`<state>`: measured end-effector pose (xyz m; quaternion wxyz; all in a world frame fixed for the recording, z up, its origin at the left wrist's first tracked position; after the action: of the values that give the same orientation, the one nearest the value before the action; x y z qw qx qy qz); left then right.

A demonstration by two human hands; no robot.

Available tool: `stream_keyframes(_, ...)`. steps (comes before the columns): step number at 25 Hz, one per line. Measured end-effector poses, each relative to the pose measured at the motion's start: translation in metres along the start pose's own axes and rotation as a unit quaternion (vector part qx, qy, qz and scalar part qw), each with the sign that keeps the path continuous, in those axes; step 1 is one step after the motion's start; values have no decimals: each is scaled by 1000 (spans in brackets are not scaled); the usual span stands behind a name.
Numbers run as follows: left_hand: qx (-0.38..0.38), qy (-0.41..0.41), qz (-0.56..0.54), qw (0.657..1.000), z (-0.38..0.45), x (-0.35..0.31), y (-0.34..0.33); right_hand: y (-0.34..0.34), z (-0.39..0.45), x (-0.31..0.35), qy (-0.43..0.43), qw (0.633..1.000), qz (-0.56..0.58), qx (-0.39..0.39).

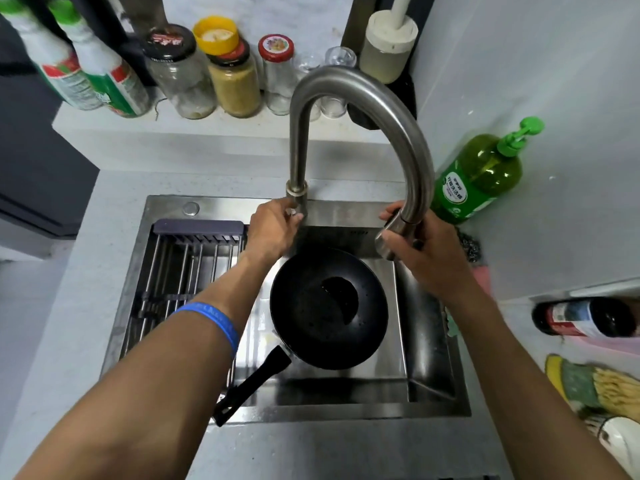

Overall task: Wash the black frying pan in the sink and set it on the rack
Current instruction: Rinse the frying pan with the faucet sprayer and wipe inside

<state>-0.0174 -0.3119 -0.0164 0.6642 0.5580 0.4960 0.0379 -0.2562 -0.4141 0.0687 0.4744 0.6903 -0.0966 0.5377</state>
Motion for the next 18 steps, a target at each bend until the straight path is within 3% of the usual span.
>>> stream_keyframes(5,-13,-52,51,997,-2,6,2,0,-2,-1,-2,1000,8,3)
stream_keyframes(14,23,36,45,998,-5,40,12,4,0,2,-9,1000,-11,6)
stream_keyframes(18,41,106,-11,993,-76,58,3,8,6,7,-15,996,-84,-30)
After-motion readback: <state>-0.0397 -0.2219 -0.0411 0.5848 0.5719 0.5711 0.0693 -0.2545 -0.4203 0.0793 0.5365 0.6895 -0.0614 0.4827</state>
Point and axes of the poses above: each hand's wrist, its own z-axis towards the middle knuckle, its own y-axis out of the back of the hand, x = y × z, the point moved 4 cm from there along z, towards the middle knuckle, and after that the axes turned 3 degrees about -x, right-handed, at the moved point
